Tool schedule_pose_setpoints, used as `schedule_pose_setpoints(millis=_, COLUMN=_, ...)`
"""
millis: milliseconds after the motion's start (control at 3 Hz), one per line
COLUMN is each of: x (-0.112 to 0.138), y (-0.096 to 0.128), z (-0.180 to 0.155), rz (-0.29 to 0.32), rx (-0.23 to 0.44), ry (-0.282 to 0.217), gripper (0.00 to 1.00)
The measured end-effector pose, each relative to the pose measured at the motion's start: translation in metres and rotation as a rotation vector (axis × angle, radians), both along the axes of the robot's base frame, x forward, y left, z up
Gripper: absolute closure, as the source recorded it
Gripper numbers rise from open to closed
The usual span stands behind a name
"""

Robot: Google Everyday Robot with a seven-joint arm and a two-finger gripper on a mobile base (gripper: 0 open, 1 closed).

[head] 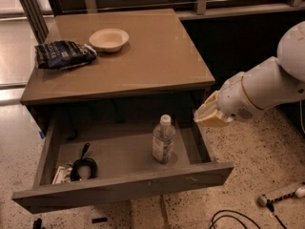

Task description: Pick blue plastic bottle from top drawer and place on counter

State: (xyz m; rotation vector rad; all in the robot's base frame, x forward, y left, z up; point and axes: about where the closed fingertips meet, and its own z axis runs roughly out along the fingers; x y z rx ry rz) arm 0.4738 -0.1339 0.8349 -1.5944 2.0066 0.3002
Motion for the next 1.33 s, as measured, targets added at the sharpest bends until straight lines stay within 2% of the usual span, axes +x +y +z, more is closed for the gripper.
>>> schedule_pose_setpoints(millis=667, x=0.005, y=0.027, z=-0.041, rz=0.047, rx=0.075, ry=0.031, gripper=0.35)
schedule_pose_setpoints(millis=1000, x=0.006, y=0.037, z=-0.049, rz=0.063, rx=0.103, ry=0.033, gripper=0.18)
schedule_pose_setpoints(millis=1333, x=0.007, y=0.043, z=-0.055, rz=0.069, rx=0.126, ry=0.028, gripper=0.16)
